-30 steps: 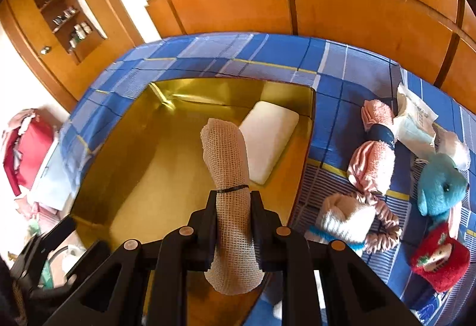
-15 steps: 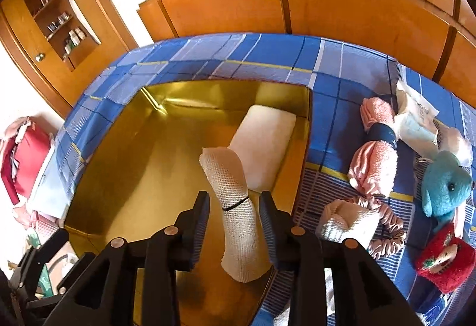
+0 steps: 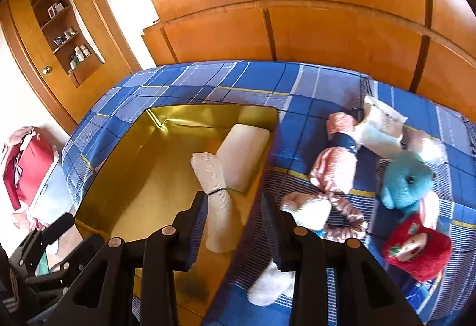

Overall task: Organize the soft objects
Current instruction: 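Grasp the beige rolled bandage with the right gripper and place it in the box, then grasp the white knit glove with the left gripper and lift it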

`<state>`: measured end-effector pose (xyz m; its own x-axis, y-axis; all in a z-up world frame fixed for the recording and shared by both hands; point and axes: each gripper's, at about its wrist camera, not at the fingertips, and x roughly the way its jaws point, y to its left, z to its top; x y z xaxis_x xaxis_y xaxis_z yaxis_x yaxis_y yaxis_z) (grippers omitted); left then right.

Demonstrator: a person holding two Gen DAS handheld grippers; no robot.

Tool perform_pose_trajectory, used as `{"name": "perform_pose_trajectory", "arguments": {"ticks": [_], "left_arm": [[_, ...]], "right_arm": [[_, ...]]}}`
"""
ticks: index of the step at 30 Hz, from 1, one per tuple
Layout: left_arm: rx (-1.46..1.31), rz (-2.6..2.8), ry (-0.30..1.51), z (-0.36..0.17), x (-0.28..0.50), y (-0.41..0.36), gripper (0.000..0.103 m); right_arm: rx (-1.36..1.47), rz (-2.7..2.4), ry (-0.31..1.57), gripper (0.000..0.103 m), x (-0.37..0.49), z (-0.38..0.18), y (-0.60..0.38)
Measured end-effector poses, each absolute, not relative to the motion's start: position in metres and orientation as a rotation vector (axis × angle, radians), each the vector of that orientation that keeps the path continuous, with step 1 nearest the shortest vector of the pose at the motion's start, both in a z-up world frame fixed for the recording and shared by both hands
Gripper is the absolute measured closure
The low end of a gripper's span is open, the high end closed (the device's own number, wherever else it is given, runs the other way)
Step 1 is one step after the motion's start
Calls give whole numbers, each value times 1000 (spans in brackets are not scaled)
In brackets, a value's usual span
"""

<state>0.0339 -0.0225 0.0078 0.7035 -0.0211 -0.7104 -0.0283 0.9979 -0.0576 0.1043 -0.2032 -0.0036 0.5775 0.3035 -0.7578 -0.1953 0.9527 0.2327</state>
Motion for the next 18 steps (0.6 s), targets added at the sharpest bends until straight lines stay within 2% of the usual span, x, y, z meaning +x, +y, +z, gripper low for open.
{"name": "perform_pose_trajectory", "arguments": {"ticks": [18], "left_arm": [[41, -190, 782, 19, 35, -83, 26]], "right_arm": [[122, 181, 860, 66, 77, 7, -285]]}}
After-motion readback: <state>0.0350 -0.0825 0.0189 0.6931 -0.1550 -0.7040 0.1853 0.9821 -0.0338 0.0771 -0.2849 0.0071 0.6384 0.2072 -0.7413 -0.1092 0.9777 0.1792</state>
